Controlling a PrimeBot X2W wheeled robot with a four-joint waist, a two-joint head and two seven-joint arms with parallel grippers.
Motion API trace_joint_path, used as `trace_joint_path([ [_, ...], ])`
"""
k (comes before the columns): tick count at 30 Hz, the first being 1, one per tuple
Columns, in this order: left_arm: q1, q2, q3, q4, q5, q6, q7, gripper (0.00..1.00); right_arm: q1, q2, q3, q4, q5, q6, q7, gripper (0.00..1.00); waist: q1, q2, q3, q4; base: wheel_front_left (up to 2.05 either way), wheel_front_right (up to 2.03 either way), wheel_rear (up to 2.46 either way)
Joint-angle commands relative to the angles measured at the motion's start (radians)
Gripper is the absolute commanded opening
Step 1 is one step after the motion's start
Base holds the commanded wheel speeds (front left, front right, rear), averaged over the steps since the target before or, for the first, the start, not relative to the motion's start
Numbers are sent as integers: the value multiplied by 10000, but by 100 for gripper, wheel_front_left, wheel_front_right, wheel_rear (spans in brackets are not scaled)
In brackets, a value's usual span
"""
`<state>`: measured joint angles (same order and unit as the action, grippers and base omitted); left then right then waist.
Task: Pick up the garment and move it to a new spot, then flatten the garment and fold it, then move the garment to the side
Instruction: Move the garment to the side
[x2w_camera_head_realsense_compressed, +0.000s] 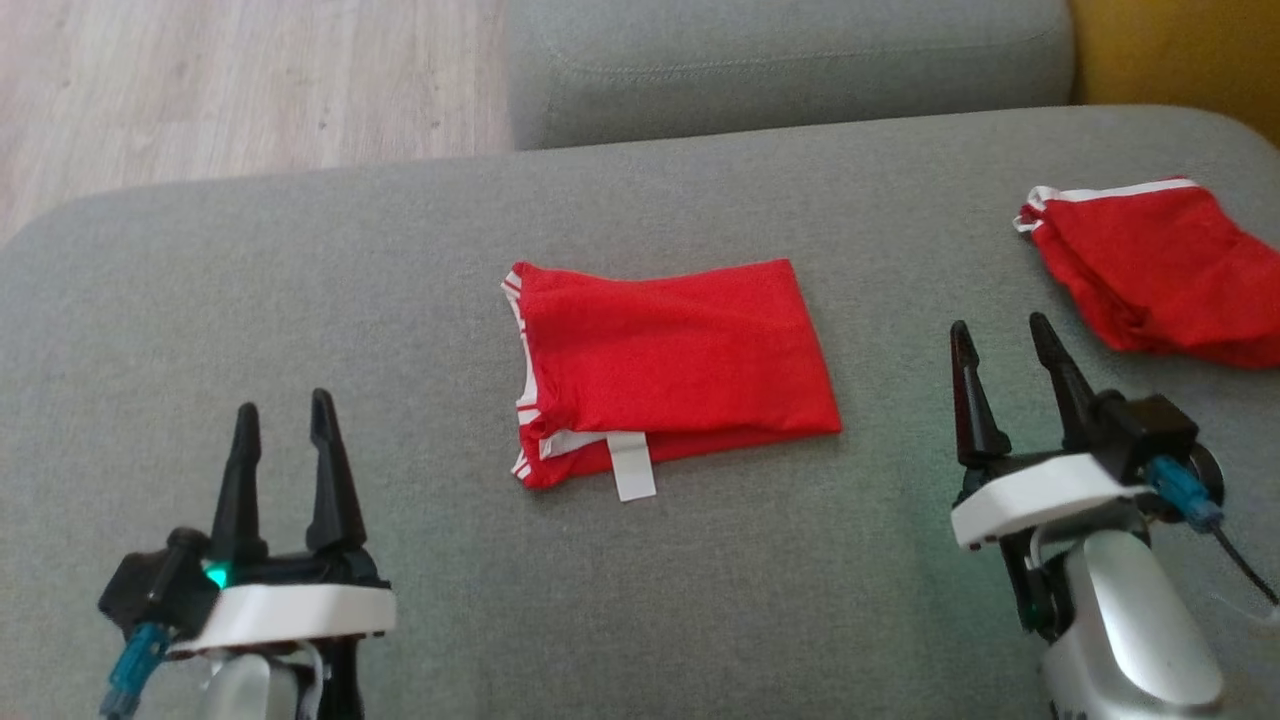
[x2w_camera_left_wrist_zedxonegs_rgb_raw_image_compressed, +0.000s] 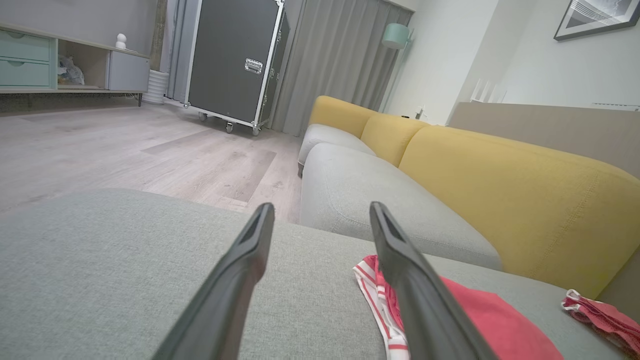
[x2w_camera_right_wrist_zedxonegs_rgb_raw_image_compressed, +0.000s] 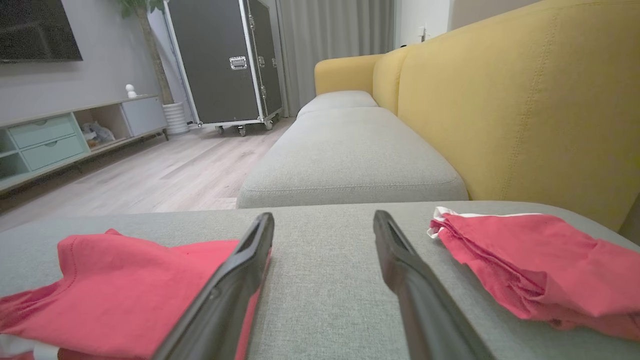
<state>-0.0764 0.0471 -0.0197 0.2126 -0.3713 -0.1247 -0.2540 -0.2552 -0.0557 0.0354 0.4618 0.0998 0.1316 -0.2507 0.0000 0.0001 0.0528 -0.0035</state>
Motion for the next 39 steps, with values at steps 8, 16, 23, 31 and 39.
trace_joint_path([
  [8,-930,33,-165,-425,-60,-46,-78,100,-1693,54,343,652,32,-9,700,100,0,-1,762,662,0,0,0],
  [16,-1477,32,-718,-259,-224,-49,-78,100,-2984,54,947,2918,1218,-9,1946,100,0,-1,1359,1465,0,0,0],
  [23,-1682,32,-784,-139,-287,-50,-78,100,-3640,54,1648,4871,1907,-9,2451,100,0,-1,1497,1786,0,0,0],
  [31,-1804,32,-739,-115,-356,-43,-78,100,-4191,54,2486,5961,2303,-9,2238,0,0,-1,1541,1792,0,0,0],
  [39,-1792,32,-679,-147,-350,-40,-78,100,-4833,55,2556,6291,942,-9,1039,0,0,-1,1303,1342,0,0,0],
])
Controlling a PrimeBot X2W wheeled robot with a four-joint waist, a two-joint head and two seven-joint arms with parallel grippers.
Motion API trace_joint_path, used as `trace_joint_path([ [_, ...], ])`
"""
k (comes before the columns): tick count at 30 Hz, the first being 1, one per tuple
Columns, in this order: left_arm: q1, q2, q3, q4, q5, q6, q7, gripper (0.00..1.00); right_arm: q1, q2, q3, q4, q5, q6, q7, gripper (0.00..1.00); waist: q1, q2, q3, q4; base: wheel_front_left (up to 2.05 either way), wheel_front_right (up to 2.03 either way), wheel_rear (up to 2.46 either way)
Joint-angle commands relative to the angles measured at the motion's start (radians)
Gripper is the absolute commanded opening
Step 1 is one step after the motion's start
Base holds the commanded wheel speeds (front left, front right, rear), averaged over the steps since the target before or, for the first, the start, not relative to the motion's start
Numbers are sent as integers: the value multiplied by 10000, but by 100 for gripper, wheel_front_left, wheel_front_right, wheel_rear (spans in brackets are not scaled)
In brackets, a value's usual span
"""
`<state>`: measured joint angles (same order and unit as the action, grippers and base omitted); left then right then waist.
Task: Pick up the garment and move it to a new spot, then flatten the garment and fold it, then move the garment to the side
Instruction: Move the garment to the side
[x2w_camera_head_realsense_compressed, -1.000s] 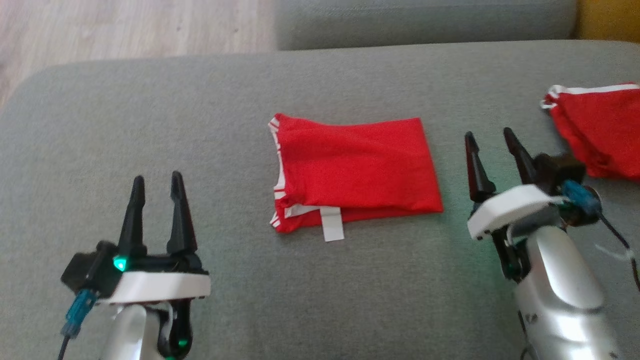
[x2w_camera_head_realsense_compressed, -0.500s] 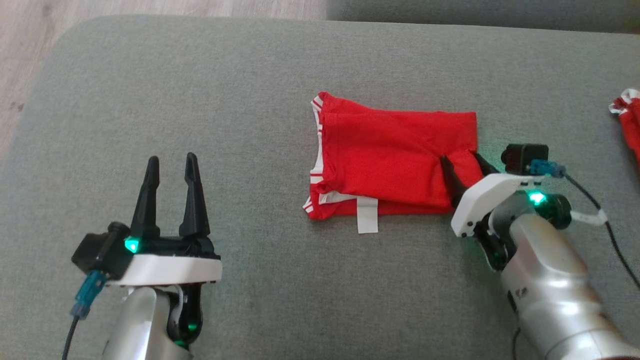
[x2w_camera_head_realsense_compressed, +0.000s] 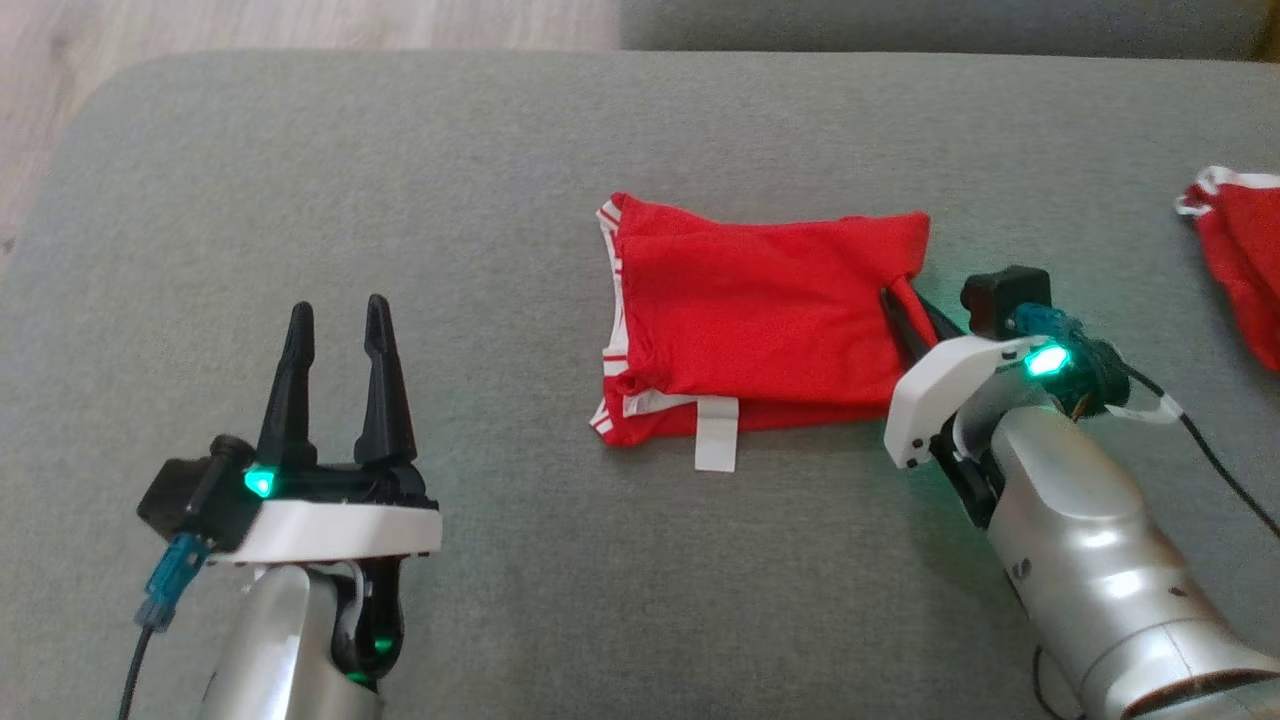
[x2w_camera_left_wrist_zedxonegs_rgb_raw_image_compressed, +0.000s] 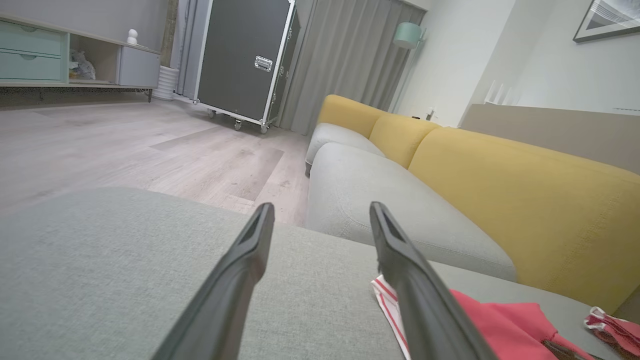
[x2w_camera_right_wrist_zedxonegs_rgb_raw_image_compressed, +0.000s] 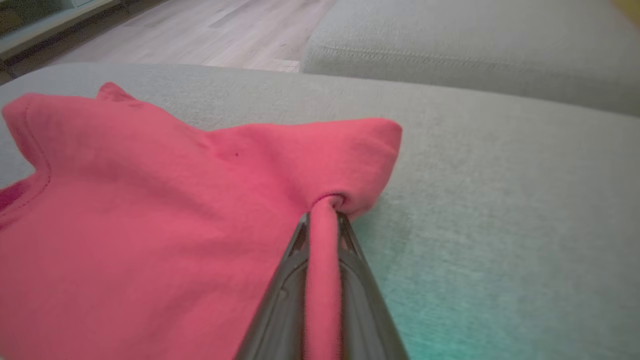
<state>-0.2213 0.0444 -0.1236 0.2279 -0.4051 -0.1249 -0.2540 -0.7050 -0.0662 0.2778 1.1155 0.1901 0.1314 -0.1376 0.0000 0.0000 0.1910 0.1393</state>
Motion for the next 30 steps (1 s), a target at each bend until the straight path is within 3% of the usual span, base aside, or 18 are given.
trace_joint_path([
  [1,-325,59,359,-316,-6,-38,-78,100,-406,160,78,-219,-267,-7,-220,0,0,0,-137,-180,0,0,0],
  [5,-182,59,336,-431,33,-29,-78,100,-598,153,-222,-341,-1811,-7,-496,0,0,0,-415,-737,0,0,0],
  [11,-85,59,286,-714,63,20,-78,100,-791,-275,-252,-962,-3122,-7,-181,0,0,0,-465,-1481,0,0,0],
  [22,-611,58,122,-1010,387,-8,-78,100,-1635,-2739,-82,-2093,-3535,-7,925,0,0,0,519,-2265,0,0,0],
  [30,-1189,58,30,-1108,466,-41,-78,100,-2115,-4554,-445,-2231,-3555,-7,1399,0,0,0,1197,-2309,0,0,0],
])
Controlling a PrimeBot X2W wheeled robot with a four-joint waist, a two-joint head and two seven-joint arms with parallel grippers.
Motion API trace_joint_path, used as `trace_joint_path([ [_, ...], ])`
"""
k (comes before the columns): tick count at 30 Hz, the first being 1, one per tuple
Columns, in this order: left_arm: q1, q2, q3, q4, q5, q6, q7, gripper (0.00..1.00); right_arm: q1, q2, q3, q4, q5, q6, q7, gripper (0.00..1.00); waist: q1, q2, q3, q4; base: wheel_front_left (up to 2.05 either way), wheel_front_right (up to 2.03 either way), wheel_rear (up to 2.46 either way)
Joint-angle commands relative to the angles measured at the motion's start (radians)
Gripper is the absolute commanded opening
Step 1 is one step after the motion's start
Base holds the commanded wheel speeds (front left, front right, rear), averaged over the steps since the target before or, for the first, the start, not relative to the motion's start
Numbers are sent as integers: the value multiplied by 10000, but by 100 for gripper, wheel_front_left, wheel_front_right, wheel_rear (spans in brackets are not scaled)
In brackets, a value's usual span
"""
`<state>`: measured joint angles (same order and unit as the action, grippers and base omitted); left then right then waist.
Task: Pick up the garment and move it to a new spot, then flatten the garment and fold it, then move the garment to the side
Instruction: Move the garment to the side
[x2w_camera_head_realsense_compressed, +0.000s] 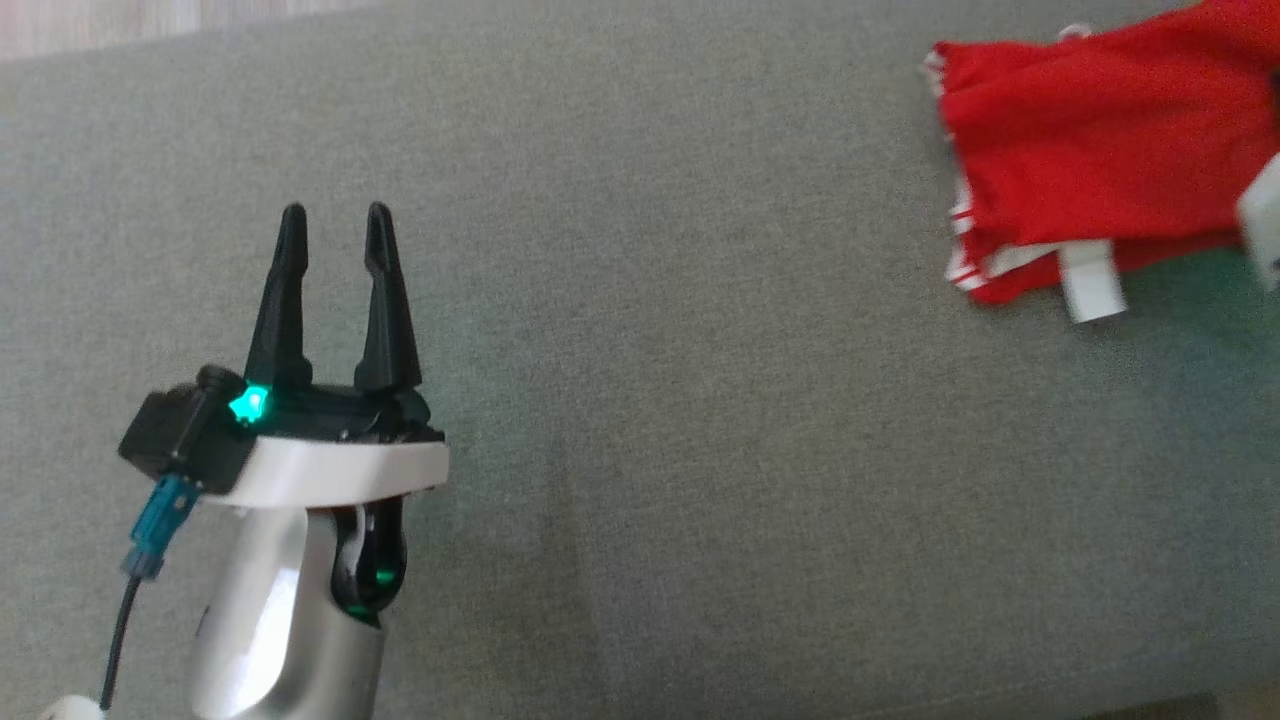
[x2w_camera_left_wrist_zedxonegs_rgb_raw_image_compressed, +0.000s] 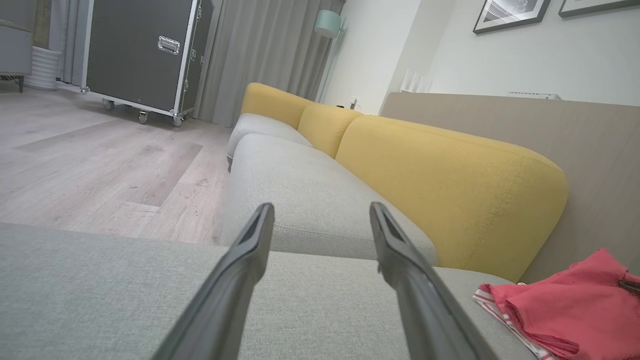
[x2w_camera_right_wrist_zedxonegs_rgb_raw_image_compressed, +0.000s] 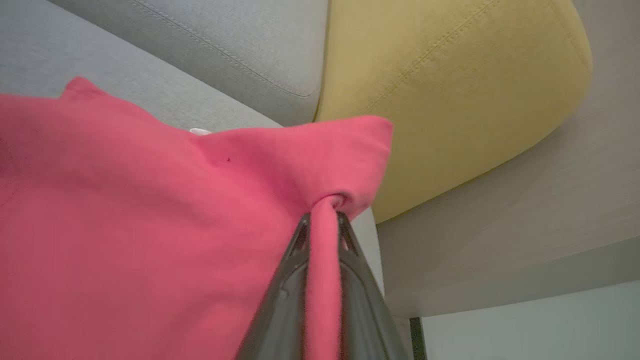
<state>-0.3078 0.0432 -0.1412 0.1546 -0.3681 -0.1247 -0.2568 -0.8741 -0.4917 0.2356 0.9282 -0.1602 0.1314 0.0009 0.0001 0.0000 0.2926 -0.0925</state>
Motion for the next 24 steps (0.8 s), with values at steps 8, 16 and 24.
trace_joint_path([
  [8,-744,70,67,-409,97,-55,-49,100,-780,-998,-846,-334,-304,-7,255,0,-1,0,898,197,0,0,0],
  [16,-946,119,-45,-335,68,-57,-49,100,-751,-839,-1576,-342,-523,-7,371,0,-1,0,1191,289,0,0,0],
  [24,-842,166,33,-206,80,-58,-49,100,-479,-230,-2201,-656,-864,-7,332,100,-1,0,800,105,0,0,0],
])
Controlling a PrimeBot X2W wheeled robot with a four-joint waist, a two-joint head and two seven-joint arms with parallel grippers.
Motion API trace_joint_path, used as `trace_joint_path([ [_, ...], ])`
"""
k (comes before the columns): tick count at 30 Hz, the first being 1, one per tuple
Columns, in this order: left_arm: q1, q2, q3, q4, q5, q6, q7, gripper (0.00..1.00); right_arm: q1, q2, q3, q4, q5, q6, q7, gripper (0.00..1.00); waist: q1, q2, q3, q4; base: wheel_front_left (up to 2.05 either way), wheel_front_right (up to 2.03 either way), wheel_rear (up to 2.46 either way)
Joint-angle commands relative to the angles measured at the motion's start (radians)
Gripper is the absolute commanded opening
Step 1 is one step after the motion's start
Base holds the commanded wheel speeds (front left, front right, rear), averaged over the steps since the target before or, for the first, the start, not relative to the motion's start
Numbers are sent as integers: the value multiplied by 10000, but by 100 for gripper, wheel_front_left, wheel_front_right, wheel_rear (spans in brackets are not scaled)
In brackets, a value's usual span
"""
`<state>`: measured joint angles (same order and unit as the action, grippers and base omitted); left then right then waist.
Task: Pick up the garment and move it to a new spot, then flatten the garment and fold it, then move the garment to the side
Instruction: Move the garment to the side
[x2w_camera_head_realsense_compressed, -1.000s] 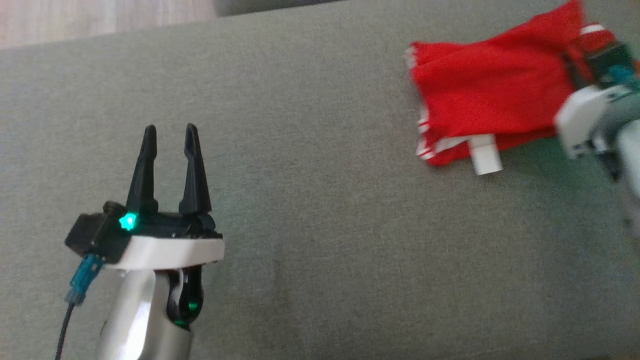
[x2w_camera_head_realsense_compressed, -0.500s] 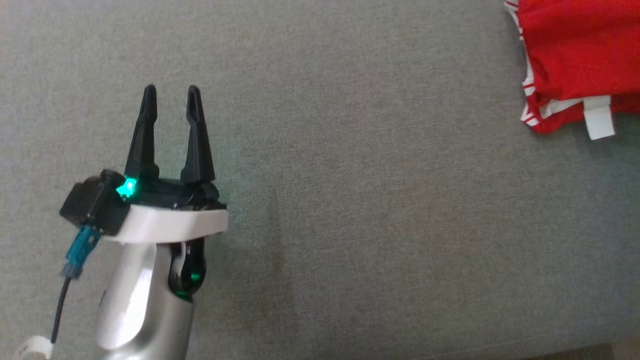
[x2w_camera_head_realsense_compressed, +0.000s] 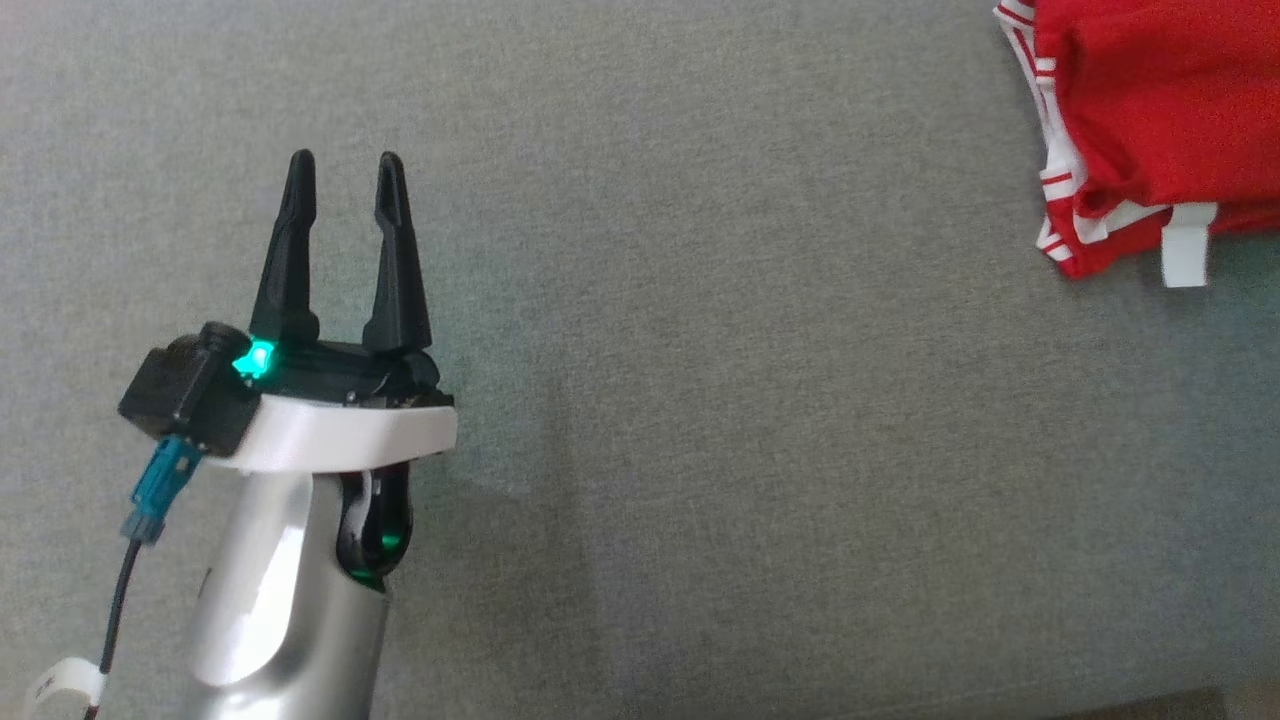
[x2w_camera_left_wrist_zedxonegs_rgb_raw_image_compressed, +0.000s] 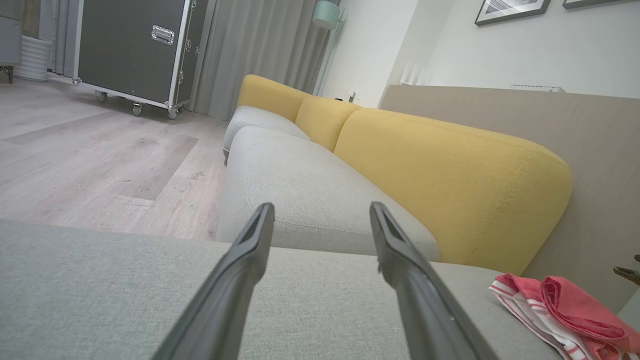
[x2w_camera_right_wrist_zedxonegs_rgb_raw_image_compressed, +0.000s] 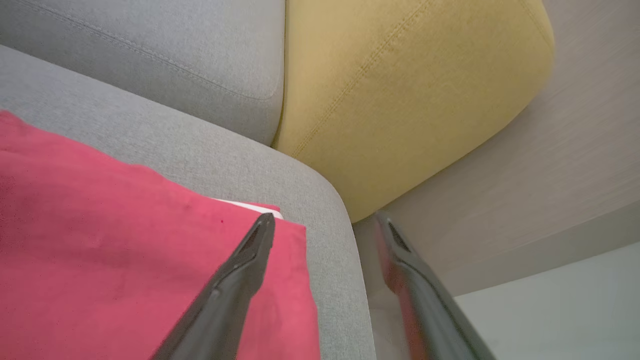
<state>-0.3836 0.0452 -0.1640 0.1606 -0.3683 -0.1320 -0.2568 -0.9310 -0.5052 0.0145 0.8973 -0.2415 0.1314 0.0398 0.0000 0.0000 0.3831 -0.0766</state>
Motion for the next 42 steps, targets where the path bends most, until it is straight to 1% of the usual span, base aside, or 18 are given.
trace_joint_path([
  [1,-50,150,288,-256,82,15,-49,100,121,-7,-1,-397,-85,-7,-71,100,0,0,-199,-88,0,0,0],
  [5,183,144,484,-207,59,14,-49,100,189,435,-20,-648,-154,-7,-223,100,0,0,-765,-232,0,0,0],
  [9,529,131,747,-252,116,14,-49,100,251,1081,159,-966,-25,-7,-530,100,0,0,-1474,-328,0,0,0],
  [14,1073,114,1175,-383,228,14,-49,100,464,2215,427,-1548,559,-7,-992,100,0,0,-2341,-317,0,0,0],
  [16,1319,109,1249,-470,275,14,-49,100,654,2699,368,-1826,864,-7,-1160,100,0,0,-2705,-279,0,0,0],
  [20,1988,97,1580,-607,453,16,-49,100,1286,3792,234,-2443,1468,-7,-1546,100,0,0,-3289,-254,0,0,0],
  [23,2375,85,1876,-687,550,42,-49,100,1999,4310,194,-2939,1915,-7,-1862,100,0,0,-3561,-191,0,0,0],
  [27,2801,66,2139,-619,476,87,-49,100,3246,4532,152,-3569,2633,-7,-2353,100,0,0,-3786,-21,0,0,0],
  [29,2973,60,2141,-512,479,85,-49,100,3941,4541,389,-3799,3564,-7,-2566,100,0,0,-3865,93,0,0,0],
  [30,2973,60,2141,-512,479,85,-49,100,3941,4541,389,-3799,3564,-7,-2566,100,0,0,-3865,93,0,0,0],
  [32,3145,57,2107,-349,601,110,-49,100,4632,4544,673,-3949,4099,-7,-2758,100,0,0,-3934,184,0,0,0],
  [34,3257,55,2093,-201,420,225,-49,100,5307,4546,794,-4006,4511,-7,-2886,100,0,0,-3997,287,0,0,0],
  [37,3409,54,2036,-152,266,277,-49,100,6041,4547,901,-4032,4887,-7,-2979,100,0,0,-4033,383,0,0,0],
  [42,3564,53,2038,-115,-63,295,-49,100,6575,4548,1094,-4252,4889,-7,-3010,100,0,0,-4058,503,0,0,0],
])
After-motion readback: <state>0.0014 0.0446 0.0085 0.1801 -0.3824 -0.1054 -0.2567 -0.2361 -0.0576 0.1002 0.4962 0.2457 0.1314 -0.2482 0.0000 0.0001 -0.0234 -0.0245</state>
